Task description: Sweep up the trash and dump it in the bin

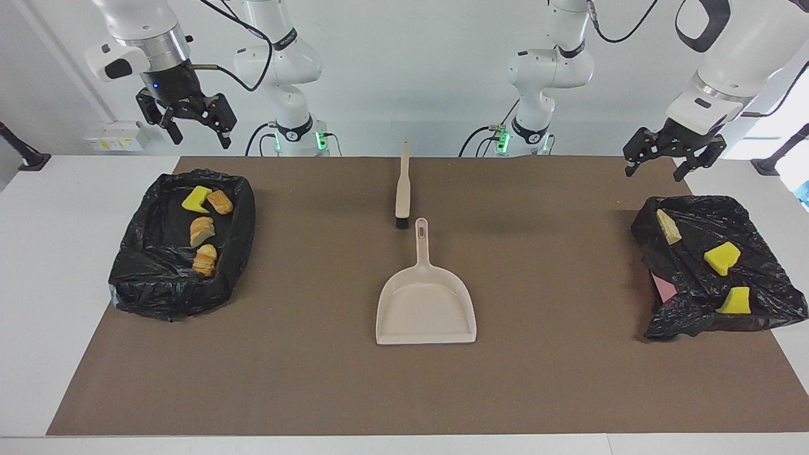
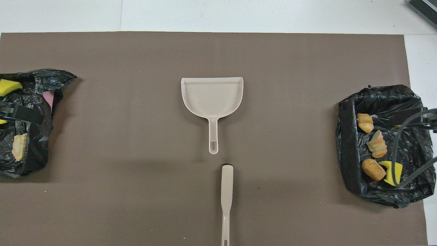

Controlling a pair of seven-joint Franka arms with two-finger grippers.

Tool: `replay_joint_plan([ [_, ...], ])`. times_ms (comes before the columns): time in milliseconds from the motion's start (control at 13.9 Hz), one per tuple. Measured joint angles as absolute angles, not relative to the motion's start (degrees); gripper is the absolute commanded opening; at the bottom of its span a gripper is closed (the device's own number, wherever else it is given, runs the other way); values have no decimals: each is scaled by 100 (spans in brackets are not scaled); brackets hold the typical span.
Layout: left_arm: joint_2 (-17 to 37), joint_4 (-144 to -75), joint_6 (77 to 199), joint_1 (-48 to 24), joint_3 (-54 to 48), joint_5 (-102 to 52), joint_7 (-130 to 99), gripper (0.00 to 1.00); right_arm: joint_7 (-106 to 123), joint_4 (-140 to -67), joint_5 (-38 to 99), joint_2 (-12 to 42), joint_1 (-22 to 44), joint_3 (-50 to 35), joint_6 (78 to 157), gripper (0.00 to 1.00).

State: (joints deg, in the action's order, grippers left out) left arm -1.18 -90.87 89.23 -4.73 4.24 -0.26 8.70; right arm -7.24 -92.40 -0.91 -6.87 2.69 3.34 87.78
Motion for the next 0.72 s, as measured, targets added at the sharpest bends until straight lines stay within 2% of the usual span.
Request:
replay_joint_plan([
  [721,-150,-8873,8671,-488,378,-27,690,100,-724,-9249,-89,-687,277,331,8778,100],
])
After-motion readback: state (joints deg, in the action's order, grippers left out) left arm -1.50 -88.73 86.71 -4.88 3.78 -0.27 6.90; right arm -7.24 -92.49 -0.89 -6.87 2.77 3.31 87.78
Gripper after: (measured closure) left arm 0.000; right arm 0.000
